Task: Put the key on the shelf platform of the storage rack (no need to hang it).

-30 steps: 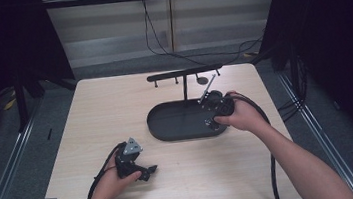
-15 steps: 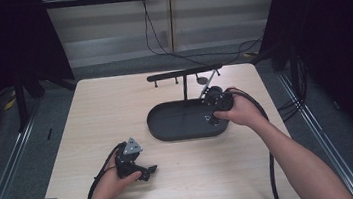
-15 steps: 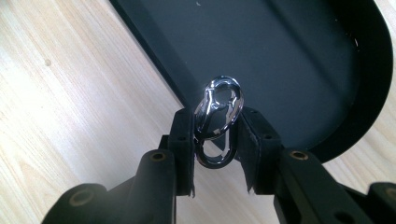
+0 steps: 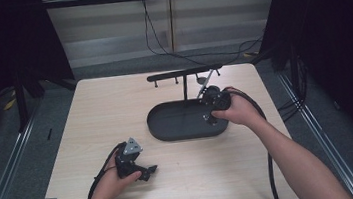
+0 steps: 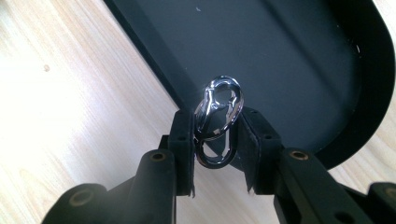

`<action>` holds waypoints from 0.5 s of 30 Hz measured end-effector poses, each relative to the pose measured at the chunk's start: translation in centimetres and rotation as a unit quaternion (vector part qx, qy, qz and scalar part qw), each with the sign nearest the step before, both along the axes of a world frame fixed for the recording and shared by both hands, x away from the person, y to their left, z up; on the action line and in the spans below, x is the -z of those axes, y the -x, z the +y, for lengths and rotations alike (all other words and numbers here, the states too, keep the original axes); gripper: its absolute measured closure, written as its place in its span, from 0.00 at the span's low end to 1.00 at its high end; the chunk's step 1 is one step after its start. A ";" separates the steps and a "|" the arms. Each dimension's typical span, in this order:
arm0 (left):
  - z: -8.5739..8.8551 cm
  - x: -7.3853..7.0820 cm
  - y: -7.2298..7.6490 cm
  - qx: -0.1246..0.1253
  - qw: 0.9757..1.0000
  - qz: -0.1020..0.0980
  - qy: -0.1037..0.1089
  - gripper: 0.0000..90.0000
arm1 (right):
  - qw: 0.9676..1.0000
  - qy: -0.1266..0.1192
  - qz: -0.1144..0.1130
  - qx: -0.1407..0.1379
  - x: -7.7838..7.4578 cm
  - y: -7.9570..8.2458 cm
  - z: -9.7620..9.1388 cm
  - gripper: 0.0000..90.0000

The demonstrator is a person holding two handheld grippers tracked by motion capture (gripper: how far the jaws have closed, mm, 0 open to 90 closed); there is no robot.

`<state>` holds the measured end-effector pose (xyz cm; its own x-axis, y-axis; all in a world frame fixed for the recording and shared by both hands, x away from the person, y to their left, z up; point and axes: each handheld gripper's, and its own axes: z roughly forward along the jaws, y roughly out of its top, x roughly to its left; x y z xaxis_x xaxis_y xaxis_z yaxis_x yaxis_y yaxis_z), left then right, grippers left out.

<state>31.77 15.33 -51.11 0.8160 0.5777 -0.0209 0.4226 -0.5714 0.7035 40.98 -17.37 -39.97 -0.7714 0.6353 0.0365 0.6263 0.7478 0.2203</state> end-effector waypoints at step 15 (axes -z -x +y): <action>0.0 0.0 0.0 0.000 1.000 0.000 0.000 0.00 | 1.000 0.008 -0.003 0.008 1.0 -1.0 0.3 0.76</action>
